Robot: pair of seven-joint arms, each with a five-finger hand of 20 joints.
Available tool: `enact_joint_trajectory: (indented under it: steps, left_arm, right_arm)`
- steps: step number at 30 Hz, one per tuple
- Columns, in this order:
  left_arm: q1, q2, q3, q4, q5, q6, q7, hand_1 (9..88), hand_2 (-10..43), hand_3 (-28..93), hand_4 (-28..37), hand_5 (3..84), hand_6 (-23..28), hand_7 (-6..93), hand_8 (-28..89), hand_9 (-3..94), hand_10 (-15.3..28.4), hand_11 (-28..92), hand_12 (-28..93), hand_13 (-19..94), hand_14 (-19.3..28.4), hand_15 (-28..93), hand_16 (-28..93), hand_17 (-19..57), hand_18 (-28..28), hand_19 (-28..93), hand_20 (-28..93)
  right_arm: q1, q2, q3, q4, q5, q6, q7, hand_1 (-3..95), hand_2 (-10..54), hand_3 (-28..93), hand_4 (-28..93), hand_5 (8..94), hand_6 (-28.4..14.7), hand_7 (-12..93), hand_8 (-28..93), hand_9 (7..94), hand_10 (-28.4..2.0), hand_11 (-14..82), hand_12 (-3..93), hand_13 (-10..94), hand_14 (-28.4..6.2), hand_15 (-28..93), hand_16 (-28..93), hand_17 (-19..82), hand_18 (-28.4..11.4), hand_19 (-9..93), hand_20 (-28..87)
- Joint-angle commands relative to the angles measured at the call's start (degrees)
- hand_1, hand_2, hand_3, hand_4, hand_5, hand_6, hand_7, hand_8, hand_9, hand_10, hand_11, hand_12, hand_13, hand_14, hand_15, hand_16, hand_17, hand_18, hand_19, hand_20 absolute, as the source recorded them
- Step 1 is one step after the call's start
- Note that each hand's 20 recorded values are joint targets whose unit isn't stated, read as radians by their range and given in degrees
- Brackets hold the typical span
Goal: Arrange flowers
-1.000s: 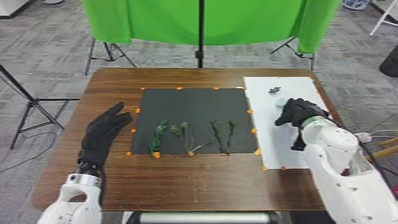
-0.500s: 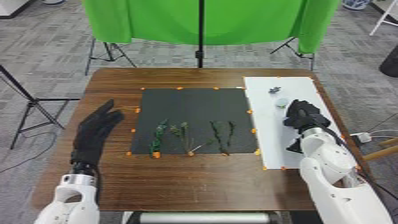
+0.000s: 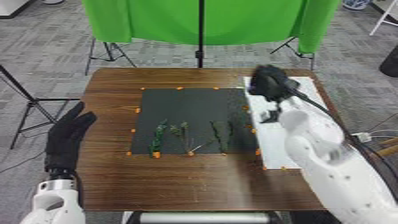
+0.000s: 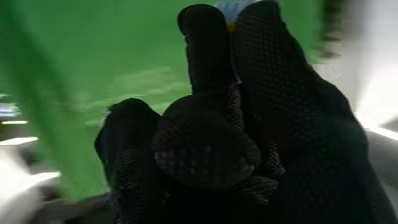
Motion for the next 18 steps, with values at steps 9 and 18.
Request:
enact_joint_trajectory:
  steps: [9,18]
  left_arm:
    - [-2.06,-0.29,4.7,2.3,-1.08,-1.65,-0.42,18.7,9.1,72,-28.2,46.2,3.4,6.8,-6,47.6,14.0,14,12,38,16.0,11,3,10.9,10.6,3,23]
    - [-4.48,1.14,6.68,3.09,-1.17,-2.47,-1.24,19.5,10.6,72,-28.2,45.6,3.4,6.0,-6,47.6,14.0,14,12,38,16.0,11,3,10.8,10.6,3,23]
  right_arm:
    - [2.76,-27.45,-16.51,10.87,-12.69,-9.94,-8.91,67.9,-9.5,47,-9,82.9,-0.4,17,11,93.7,-8.5,6.4,36.5,94,0.4,63,28,70,-8.0,93,57]
    - [2.53,-31.21,-17.41,15.91,-19.18,-10.43,-11.08,67.3,-9.5,47,-10,82.4,0.1,17,11,93.5,-8.4,6.3,36.9,94,0.3,63,28,70,-8.2,93,58]
